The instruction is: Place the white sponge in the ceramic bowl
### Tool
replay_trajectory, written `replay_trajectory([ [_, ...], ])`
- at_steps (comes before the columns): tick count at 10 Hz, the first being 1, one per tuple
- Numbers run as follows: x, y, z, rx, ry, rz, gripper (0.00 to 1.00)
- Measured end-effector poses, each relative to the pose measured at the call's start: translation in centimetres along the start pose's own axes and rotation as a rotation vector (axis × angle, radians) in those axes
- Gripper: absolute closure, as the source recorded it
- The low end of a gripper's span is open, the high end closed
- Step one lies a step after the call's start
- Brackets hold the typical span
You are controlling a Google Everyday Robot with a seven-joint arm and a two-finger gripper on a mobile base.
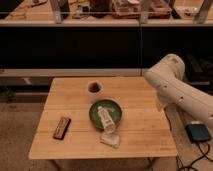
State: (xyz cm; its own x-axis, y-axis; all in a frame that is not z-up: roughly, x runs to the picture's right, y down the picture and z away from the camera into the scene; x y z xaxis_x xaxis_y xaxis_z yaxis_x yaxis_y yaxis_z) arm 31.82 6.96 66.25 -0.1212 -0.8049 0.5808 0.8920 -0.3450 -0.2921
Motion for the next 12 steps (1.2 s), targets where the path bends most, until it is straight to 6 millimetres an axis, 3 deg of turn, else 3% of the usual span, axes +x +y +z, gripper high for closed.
replay_trajectory([
  [4, -0.1, -0.2, -0.3, 0.016, 0.005, 0.001, 0.30],
  [6, -0.4, -2.4, -2.4, 0.112, 0.039, -0.020, 0.30],
  [8, -1.0, -6.3, -5.4, 0.306, 0.079, -0.096, 0.30],
  [10, -1.4, -7.7, -6.9, 0.390, 0.099, -0.132, 0.30],
  [12, -1.4, -8.0, -7.0, 0.402, 0.099, -0.138, 0.30],
])
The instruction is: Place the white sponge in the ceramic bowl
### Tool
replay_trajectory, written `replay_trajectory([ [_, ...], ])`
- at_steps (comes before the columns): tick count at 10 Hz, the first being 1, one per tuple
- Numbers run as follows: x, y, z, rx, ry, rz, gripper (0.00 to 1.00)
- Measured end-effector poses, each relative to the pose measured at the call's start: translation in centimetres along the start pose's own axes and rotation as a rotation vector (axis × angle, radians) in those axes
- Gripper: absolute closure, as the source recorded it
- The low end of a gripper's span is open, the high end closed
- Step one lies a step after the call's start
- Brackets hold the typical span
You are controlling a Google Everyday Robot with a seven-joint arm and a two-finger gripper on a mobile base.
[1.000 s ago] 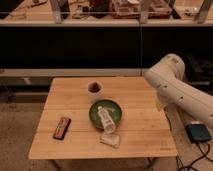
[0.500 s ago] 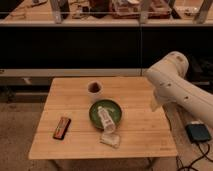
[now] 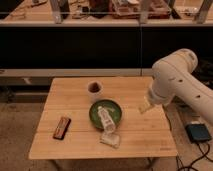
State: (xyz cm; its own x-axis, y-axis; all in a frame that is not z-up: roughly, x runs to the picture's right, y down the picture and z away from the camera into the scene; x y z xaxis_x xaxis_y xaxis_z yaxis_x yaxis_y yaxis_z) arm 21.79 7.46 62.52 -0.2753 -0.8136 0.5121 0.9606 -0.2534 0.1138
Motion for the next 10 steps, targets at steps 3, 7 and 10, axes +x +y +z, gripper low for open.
replay_trajectory([
  [3, 0.3, -1.6, 3.4, 0.086, -0.011, -0.096, 0.30],
  [7, 0.0, -3.4, 10.6, 0.213, -0.012, -0.308, 0.30],
  [10, 0.2, -3.6, 11.0, 0.220, 0.015, -0.346, 0.30],
])
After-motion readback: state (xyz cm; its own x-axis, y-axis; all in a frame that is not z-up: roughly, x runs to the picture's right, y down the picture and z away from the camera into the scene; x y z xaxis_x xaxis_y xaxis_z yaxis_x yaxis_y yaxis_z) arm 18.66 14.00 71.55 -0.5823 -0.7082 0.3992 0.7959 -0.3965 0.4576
